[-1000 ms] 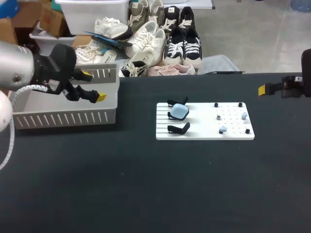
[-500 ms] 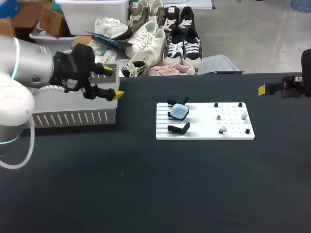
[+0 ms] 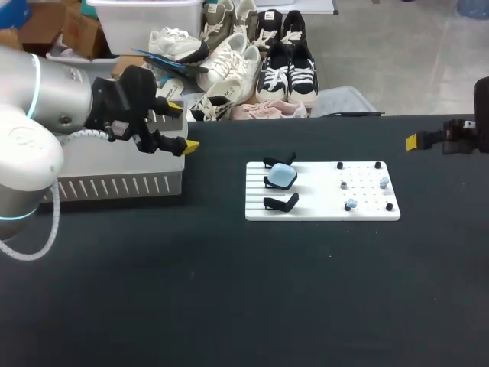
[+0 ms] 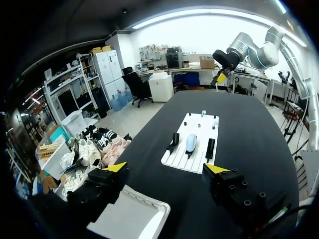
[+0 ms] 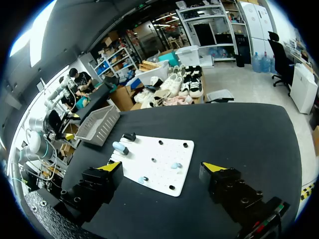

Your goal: Pick up each earbud case from the left stands, insert the matching earbuds, close the lid, and place the case in the box.

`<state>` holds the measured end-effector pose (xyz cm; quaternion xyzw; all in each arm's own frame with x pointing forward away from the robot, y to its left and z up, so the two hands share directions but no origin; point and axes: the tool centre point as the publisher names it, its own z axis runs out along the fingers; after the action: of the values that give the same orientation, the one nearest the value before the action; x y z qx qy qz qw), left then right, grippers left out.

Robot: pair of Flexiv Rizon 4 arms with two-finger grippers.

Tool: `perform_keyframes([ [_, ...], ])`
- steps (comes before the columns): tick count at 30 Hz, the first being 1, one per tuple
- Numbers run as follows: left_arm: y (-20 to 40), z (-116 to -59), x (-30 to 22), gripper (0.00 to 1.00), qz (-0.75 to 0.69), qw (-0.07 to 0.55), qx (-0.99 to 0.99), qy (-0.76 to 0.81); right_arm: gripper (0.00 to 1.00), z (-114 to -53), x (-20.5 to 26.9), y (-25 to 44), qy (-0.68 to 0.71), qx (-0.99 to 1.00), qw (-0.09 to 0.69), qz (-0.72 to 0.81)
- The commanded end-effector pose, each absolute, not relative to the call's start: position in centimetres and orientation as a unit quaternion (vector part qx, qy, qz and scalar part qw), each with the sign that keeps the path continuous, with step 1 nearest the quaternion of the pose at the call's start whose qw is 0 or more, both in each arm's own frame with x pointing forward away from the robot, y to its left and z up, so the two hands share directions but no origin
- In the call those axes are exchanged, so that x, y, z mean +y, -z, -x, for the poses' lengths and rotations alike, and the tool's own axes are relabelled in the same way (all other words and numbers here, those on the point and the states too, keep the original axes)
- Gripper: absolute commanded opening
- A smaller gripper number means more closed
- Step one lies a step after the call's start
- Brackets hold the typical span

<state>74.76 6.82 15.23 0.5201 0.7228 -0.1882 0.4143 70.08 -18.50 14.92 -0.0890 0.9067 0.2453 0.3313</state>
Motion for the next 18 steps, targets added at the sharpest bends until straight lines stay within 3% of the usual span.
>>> perform_keyframes([
  [1,-15.2,-74.8,6.9,1.00,-0.520,0.415,0.722,0.189,1.00,-70.1,-18.5,-14.9,-0.245,0.907,0.331,0.089],
  [18,-13.9,-74.6,6.1,1.00,-0.564,0.433,0.676,0.193,1.00,-70.1,-18.5,-14.9,-0.245,0.907,0.331,0.089],
])
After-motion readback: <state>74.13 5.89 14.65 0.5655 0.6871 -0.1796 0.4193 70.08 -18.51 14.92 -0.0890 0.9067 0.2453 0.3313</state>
